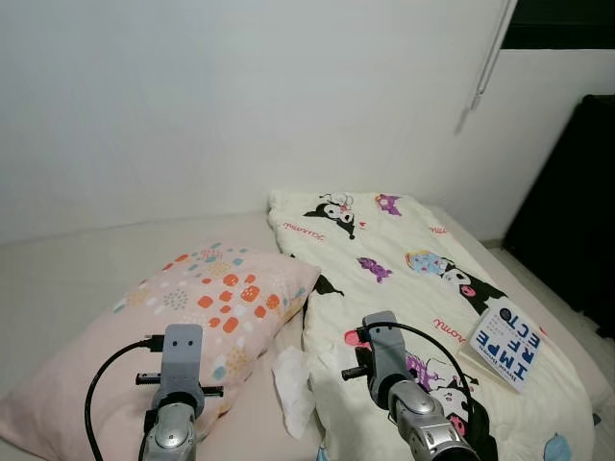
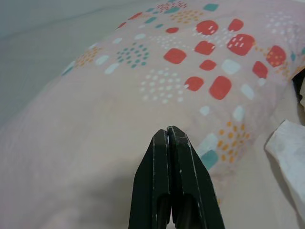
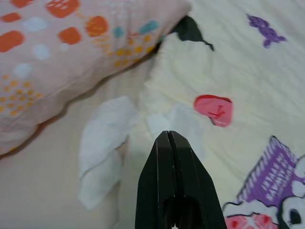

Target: Clean up the room

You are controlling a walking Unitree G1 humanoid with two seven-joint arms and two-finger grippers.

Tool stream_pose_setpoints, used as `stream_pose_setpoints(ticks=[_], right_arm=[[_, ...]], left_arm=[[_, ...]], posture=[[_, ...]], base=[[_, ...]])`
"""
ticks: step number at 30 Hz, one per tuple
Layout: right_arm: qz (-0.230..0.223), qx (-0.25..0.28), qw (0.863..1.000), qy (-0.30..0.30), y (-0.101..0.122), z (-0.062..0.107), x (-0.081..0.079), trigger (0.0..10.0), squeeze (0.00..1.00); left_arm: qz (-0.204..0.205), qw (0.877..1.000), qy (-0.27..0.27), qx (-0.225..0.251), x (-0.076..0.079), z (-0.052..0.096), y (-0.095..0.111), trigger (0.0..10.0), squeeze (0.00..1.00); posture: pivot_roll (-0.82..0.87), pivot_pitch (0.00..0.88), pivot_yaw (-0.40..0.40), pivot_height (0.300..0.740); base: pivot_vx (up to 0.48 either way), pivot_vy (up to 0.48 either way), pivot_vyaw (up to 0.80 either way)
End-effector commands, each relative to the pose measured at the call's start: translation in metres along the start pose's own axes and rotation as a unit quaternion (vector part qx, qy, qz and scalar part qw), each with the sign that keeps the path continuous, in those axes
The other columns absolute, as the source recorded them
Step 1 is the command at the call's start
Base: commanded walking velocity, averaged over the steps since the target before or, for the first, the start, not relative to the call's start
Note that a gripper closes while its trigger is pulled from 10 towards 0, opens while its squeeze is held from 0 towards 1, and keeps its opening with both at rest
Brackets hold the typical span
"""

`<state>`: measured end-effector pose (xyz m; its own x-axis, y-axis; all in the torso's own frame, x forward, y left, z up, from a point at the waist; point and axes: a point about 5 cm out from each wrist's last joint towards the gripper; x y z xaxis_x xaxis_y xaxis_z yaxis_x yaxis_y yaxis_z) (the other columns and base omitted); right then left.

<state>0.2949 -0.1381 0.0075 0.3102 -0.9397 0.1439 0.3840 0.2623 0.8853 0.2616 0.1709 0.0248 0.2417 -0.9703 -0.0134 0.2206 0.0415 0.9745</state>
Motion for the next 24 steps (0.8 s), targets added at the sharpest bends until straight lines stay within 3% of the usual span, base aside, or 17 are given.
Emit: stream_pose_setpoints(ticks=[1, 24], right_arm=[[-0.002, -0.005, 1.000, 0.002, -0.0003, -0.0008, -0.0023, 10.0, 0.00], [-0.002, 0.000, 1.000, 0.001, 0.0027, -0.0014, -0.0003, 10.0, 0.00]], left_arm=[[-0.008, 1.000, 0.003, -0.010, -0.0042, -0.0003, -0.0031, 10.0, 0.00], [-0.012, 1.000, -0.002, 0.006, -0.0037, -0.0009, 0.0034, 10.0, 0.00]], posture=[[0.03, 0.047, -0.054, 0.740], [0.04, 0.053, -0.049, 0.676]], base=[[0.000, 0.000, 0.00], [0.000, 0.000, 0.00]])
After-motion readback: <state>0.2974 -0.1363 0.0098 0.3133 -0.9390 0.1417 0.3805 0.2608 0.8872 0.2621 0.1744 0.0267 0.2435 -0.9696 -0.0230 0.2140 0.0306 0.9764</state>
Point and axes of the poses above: a point about 5 cm out from each wrist's last joint towards the gripper, its own z axis pointing back from the gripper into the wrist, its own y axis along the axis of the wrist's last joint, x = y × z, and after that the axes turned 8 degrees about z, right-handed
